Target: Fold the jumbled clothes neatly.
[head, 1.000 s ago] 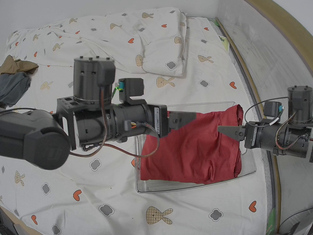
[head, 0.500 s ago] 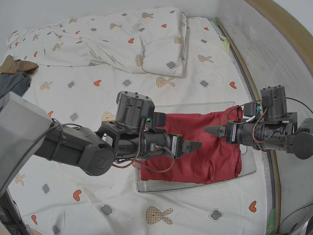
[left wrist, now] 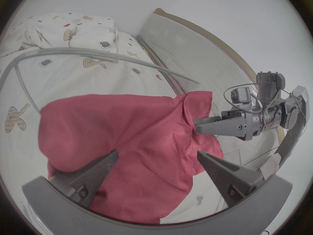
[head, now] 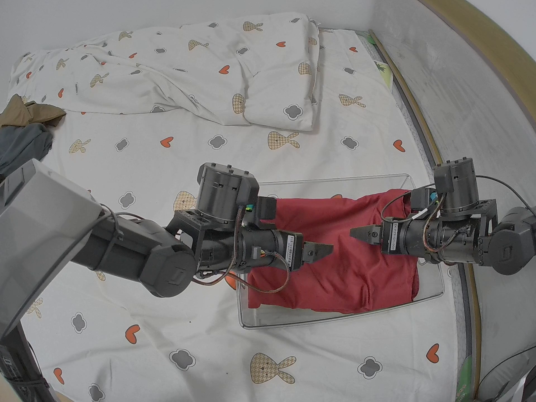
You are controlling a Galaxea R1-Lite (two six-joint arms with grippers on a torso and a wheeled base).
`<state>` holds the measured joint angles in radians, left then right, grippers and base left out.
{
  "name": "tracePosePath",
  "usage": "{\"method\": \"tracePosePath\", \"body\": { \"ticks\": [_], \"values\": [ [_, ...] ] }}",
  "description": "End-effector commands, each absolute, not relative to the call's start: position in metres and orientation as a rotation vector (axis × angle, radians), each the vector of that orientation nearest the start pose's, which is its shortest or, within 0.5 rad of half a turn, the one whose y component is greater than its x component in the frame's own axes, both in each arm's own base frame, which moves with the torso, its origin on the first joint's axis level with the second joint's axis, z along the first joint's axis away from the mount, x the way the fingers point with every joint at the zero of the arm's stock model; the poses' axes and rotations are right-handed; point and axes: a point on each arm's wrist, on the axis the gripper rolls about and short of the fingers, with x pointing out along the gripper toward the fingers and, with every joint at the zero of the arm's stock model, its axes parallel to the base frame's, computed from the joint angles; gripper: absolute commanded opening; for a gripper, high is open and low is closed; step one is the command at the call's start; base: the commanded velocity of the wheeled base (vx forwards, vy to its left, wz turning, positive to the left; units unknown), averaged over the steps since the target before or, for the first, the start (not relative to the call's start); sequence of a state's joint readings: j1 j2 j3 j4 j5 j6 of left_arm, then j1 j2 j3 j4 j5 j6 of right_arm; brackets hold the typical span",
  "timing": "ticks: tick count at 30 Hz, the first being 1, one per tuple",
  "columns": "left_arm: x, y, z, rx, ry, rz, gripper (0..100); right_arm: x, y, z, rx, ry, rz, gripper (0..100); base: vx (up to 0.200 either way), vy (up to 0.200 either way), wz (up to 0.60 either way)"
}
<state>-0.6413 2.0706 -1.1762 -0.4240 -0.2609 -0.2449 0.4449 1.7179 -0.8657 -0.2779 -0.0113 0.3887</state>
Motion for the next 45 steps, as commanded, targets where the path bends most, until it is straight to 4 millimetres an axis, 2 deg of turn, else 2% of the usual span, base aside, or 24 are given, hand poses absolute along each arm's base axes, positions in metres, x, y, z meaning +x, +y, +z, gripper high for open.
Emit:
{"method": "tracePosePath", "body": {
  "ticks": [1,2,5,8,9,11,12,13,15,19,22,23,24,28,32,33,34,35,36,38,42,45],
  "values": [
    [0.312,-0.241,0.148,-0.141,0.539,-0.829,100,0.259,0.128,0.179,0.256,0.576,0.335,100,0.000,0.000,0.00],
    [0.312,-0.241,0.148,-0.141,0.539,-0.829,100,0.259,0.128,0.179,0.256,0.576,0.335,100,0.000,0.000,0.00],
    [0.298,-0.233,0.175,-0.155,0.473,-0.847,100,0.231,0.125,0.200,0.265,0.512,0.390,100,0.000,0.000,0.00],
    [0.283,-0.231,0.199,-0.167,0.413,-0.876,100,0.207,0.121,0.209,0.269,0.479,0.429,100,0.000,0.000,0.00],
    [0.283,-0.231,0.199,-0.167,0.413,-0.876,100,0.207,0.121,0.209,0.269,0.479,0.429,100,0.000,0.000,0.00],
    [0.265,-0.227,0.222,-0.174,0.355,-0.911,100,0.189,0.116,0.215,0.270,0.451,0.461,100,0.000,0.000,0.00],
    [0.265,-0.227,0.222,-0.174,0.355,-0.911,100,0.189,0.116,0.215,0.270,0.451,0.461,100,0.000,0.000,0.00],
    [0.253,-0.224,0.235,-0.181,0.320,-0.932,100,0.180,0.112,0.217,0.273,0.436,0.471,100,0.000,0.000,0.00],
    [0.247,-0.221,0.242,-0.183,0.300,-0.940,100,0.175,0.109,0.219,0.275,0.423,0.476,100,0.000,0.000,0.00],
    [0.233,-0.205,0.264,-0.197,0.237,-0.939,100,0.162,0.099,0.222,0.264,0.388,0.475,100,0.000,0.000,0.00],
    [0.226,-0.181,0.272,-0.172,0.215,-0.858,100,0.140,0.084,0.219,0.222,0.350,0.479,100,0.000,0.000,0.00],
    [0.225,-0.180,0.272,-0.168,0.216,-0.852,100,0.139,0.084,0.218,0.219,0.349,0.481,100,0.000,0.000,0.00],
    [0.218,-0.163,0.269,-0.098,0.240,-0.765,100,0.124,0.074,0.214,0.190,0.323,0.483,100,0.000,0.000,0.00],
    [0.193,-0.124,0.264,0.066,0.331,-0.559,100,0.101,0.053,0.195,0.113,0.299,0.424,100,0.000,0.000,0.00],
    [0.149,-0.083,0.256,0.123,0.428,-0.404,100,0.078,0.029,0.155,0.061,0.336,0.241,100,0.000,0.000,0.00],
    [0.147,-0.081,0.256,0.125,0.432,-0.398,100,0.077,0.028,0.153,0.060,0.338,0.237,100,0.000,0.000,0.00],
    [0.126,-0.065,0.248,0.139,0.458,-0.339,100,0.062,0.021,0.139,0.065,0.329,0.220,100,0.000,0.000,0.00],
    [0.124,-0.064,0.248,0.139,0.458,-0.336,100,0.061,0.020,0.138,0.066,0.327,0.220,100,0.000,0.000,0.00],
    [0.103,-0.050,0.238,0.149,0.470,-0.297,100,0.045,0.014,0.121,0.068,0.318,0.218,100,0.000,0.000,0.00],
    [0.084,-0.038,0.226,0.156,0.479,-0.249,100,0.033,0.010,0.103,0.067,0.316,0.215,100,0.000,0.000,0.00],
    [0.040,-0.012,0.195,0.143,0.505,-0.169,100,0.015,0.003,0.092,0.072,0.284,0.211,100,0.000,0.000,0.00],
    [0.012,0.002,0.175,0.092,0.529,-0.045,100,0.003,-0.002,0.087,0.050,0.259,0.179,100,0.000,0.000,0.00]
  ]
}}
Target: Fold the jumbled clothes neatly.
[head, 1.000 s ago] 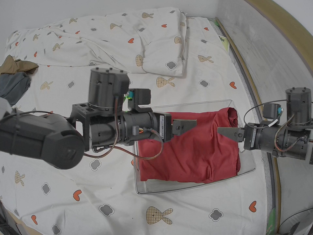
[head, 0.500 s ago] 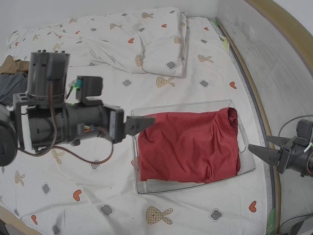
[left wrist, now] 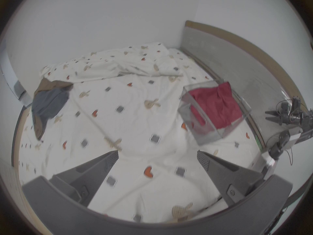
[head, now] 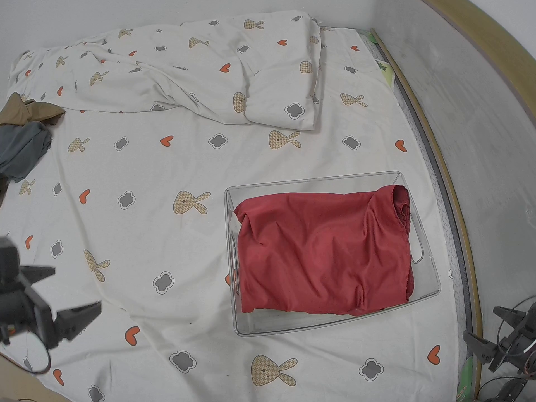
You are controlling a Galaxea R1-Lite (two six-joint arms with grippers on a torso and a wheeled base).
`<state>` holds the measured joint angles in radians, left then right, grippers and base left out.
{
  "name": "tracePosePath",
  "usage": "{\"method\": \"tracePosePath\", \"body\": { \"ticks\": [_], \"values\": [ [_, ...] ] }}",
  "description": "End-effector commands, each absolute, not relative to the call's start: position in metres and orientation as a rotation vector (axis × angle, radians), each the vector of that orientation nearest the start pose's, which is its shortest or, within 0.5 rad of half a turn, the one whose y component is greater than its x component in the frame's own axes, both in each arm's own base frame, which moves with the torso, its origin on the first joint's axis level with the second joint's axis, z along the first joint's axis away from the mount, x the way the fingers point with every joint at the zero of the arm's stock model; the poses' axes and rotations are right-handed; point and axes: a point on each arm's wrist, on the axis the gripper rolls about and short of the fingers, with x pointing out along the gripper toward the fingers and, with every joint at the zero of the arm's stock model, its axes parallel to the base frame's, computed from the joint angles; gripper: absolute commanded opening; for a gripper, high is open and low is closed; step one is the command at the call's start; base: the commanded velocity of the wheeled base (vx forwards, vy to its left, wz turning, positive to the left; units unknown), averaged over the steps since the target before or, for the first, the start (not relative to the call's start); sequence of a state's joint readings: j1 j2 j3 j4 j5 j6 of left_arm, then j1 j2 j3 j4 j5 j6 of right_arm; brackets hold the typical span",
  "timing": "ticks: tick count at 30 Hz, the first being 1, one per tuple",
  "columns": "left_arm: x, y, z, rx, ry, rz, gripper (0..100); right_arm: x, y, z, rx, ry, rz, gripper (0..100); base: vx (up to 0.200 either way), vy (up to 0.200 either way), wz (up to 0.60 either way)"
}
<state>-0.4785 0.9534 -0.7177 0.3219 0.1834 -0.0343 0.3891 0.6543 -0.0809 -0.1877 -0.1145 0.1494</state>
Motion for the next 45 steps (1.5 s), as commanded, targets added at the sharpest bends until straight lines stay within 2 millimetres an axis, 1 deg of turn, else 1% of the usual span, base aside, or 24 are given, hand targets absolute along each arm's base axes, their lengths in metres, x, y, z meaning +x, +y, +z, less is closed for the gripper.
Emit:
{"method": "tracePosePath", "body": {
  "ticks": [1,2,3,5,7,8,11,15,18,23,27,30,31,34,41,45],
  "values": [
    [0.007,0.003,0.171,0.073,0.529,-0.010,100,0.001,-0.003,0.088,0.045,0.260,0.158,100,0.000,0.000,0.00],
    [0.007,0.003,0.171,0.073,0.529,-0.010,100,0.001,-0.003,0.088,0.045,0.260,0.158,100,0.000,0.000,0.00],
    [-0.007,0.006,0.158,0.025,0.496,0.081,100,-0.001,-0.003,0.088,0.042,0.253,0.111,100,0.000,0.000,0.00],
    [-0.016,0.007,0.147,0.001,0.471,0.131,100,-0.002,-0.003,0.088,0.027,0.239,0.086,100,0.000,0.000,0.00],
    [-0.019,0.007,0.144,-0.003,0.465,0.139,100,-0.003,-0.004,0.088,0.025,0.236,0.084,100,0.000,0.000,0.00],
    [-0.029,0.008,0.130,-0.018,0.428,0.155,100,-0.005,-0.004,0.088,0.026,0.211,0.062,100,0.000,0.000,0.00],
    [-0.033,0.008,0.114,-0.065,0.420,0.165,100,-0.005,-0.003,0.088,0.031,0.206,0.041,100,0.000,0.000,0.00],
    [-0.038,0.009,0.101,-0.125,0.388,0.170,100,-0.009,-0.003,0.088,0.032,0.170,0.001,100,0.000,0.000,0.00],
    [-0.043,0.009,0.098,-0.139,0.337,0.165,100,-0.010,-0.001,0.088,-0.010,0.159,-0.006,100,0.000,0.000,0.00],
    [-0.042,0.009,0.098,-0.142,0.332,0.155,100,-0.009,0.000,0.088,-0.023,0.170,0.030,100,0.000,0.000,0.00],
    [-0.039,0.007,0.105,-0.167,0.265,0.062,100,-0.009,0.000,0.088,-0.023,0.170,0.036,100,0.000,0.000,0.00],
    [-0.036,0.006,0.101,-0.162,0.255,0.040,100,-0.009,0.000,0.088,-0.024,0.167,0.042,100,0.000,0.000,0.00],
    [-0.034,0.006,0.097,-0.151,0.262,0.033,100,-0.009,0.000,0.088,-0.024,0.167,0.040,100,0.000,0.000,0.00],
    [-0.030,0.005,0.092,-0.110,0.245,0.000,100,-0.009,0.000,0.088,-0.024,0.167,0.042,100,0.000,0.000,0.00],
    [-0.019,0.003,0.086,-0.050,0.123,-0.030,100,-0.010,0.000,0.088,-0.024,0.162,0.048,100,0.000,0.000,0.00],
    [-0.018,0.000,0.085,-0.050,0.110,-0.167,100,-0.010,0.001,0.088,-0.020,0.162,0.075,100,0.000,0.000,0.00]
  ]
}}
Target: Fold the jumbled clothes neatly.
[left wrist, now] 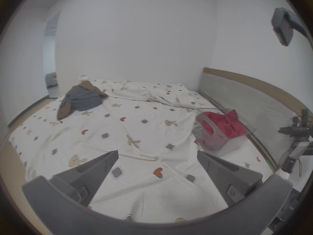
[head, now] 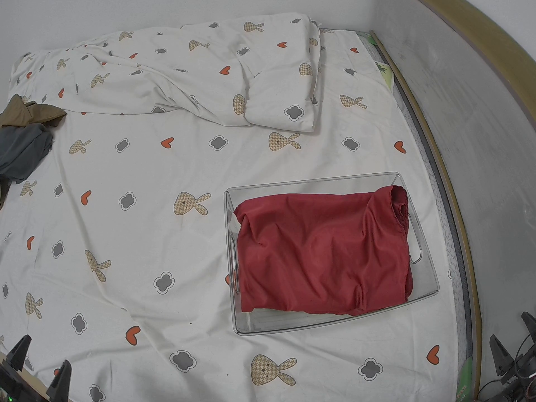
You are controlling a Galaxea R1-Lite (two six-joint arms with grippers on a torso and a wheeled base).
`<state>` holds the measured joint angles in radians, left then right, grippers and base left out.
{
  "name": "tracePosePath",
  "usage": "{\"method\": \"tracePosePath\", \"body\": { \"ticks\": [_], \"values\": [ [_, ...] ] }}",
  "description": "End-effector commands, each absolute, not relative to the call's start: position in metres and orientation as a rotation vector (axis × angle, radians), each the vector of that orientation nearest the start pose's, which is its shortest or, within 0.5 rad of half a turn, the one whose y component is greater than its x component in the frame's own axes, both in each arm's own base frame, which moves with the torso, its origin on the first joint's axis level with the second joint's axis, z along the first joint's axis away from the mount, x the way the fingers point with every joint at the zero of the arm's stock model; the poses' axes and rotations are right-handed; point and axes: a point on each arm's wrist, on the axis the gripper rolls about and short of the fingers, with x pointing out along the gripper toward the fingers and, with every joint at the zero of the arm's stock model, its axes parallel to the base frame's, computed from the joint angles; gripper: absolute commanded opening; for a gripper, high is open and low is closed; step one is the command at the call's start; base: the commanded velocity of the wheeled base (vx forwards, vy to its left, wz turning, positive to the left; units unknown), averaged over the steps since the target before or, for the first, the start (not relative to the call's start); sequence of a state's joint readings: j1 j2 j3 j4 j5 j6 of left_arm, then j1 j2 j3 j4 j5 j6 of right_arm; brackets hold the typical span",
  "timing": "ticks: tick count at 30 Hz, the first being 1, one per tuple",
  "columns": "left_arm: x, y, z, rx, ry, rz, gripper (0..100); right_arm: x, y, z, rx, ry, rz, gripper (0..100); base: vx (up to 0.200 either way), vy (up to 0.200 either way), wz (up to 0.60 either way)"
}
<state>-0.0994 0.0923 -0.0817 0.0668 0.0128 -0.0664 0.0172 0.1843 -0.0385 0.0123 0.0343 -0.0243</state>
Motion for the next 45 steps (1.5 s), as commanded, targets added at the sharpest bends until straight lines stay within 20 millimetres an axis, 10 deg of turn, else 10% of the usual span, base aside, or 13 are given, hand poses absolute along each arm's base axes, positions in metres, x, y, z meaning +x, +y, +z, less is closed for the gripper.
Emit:
{"method": "tracePosePath", "body": {
  "ticks": [1,24,45],
  "values": [
    [-0.018,0.000,0.085,-0.050,0.109,-0.166,100,-0.010,0.001,0.088,-0.020,0.162,0.080,100,0.000,0.000,0.00],
    [-0.018,0.001,0.085,-0.050,0.105,-0.151,100,-0.014,0.001,0.087,-0.018,0.111,0.067,100,-0.026,0.000,0.00],
    [-0.018,0.001,0.085,-0.051,0.105,-0.149,100,-0.021,0.001,0.085,-0.035,0.030,0.017,100,0.000,0.171,0.00]
  ]
}}
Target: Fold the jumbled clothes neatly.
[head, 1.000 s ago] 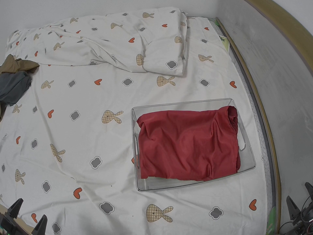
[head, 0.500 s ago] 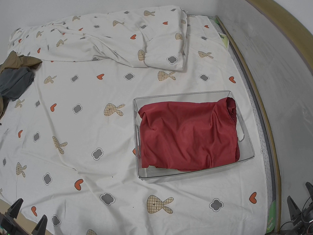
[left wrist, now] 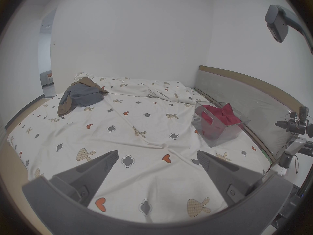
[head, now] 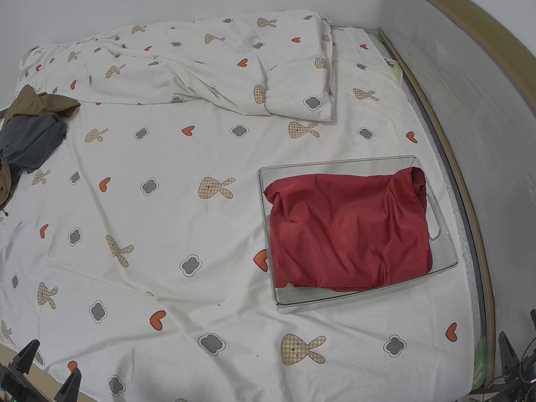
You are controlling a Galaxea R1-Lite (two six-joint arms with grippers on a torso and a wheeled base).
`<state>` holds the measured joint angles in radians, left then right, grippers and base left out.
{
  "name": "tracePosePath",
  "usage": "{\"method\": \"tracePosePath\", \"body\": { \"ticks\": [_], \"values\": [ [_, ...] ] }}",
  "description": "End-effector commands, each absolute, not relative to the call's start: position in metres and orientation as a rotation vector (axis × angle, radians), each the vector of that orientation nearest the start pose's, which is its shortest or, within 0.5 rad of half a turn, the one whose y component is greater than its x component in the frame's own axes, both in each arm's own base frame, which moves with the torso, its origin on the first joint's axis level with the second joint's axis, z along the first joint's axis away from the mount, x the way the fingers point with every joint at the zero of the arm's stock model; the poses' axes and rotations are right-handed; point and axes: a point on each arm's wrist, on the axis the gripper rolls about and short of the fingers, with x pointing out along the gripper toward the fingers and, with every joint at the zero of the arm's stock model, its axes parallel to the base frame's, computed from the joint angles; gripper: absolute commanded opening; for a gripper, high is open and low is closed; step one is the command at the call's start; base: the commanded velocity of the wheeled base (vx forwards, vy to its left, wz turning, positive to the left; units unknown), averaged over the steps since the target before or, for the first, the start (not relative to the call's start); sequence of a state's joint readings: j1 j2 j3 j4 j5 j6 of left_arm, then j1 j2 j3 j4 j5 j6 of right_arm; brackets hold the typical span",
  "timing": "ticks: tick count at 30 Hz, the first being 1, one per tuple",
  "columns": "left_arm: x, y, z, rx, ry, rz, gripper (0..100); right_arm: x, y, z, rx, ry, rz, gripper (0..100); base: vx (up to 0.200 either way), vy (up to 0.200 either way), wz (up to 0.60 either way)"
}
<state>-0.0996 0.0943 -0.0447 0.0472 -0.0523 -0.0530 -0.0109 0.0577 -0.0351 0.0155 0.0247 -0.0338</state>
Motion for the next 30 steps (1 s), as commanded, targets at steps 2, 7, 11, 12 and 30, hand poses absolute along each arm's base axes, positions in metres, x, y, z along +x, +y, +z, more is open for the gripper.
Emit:
{"method": "tracePosePath", "body": {
  "ticks": [2,7,11,12,30],
  "values": [
    [-0.0181,0.0006,0.0850,-0.051,0.105,-0.149,100,-0.0217,0.0007,0.0849,-0.029,0.024,0.017,100,0.000,0.000,0.00],
    [-0.0180,0.0013,0.0850,-0.054,0.105,-0.115,100,-0.0237,0.0005,0.0844,-0.043,-0.004,0.024,100,0.000,0.000,0.00],
    [-0.0179,0.0017,0.0846,-0.058,0.106,-0.102,100,-0.0238,0.0002,0.0843,-0.061,-0.001,0.017,100,0.000,0.000,0.00],
    [-0.0179,0.0016,0.0846,-0.058,0.106,-0.101,100,-0.0238,0.0003,0.0843,-0.061,0.000,0.015,100,0.000,0.000,0.00],
    [-0.0179,0.0016,0.0846,-0.064,0.106,-0.091,100,-0.0239,-0.0005,0.0832,-0.050,-0.038,-0.024,100,0.000,0.000,0.00]
  ]
}}
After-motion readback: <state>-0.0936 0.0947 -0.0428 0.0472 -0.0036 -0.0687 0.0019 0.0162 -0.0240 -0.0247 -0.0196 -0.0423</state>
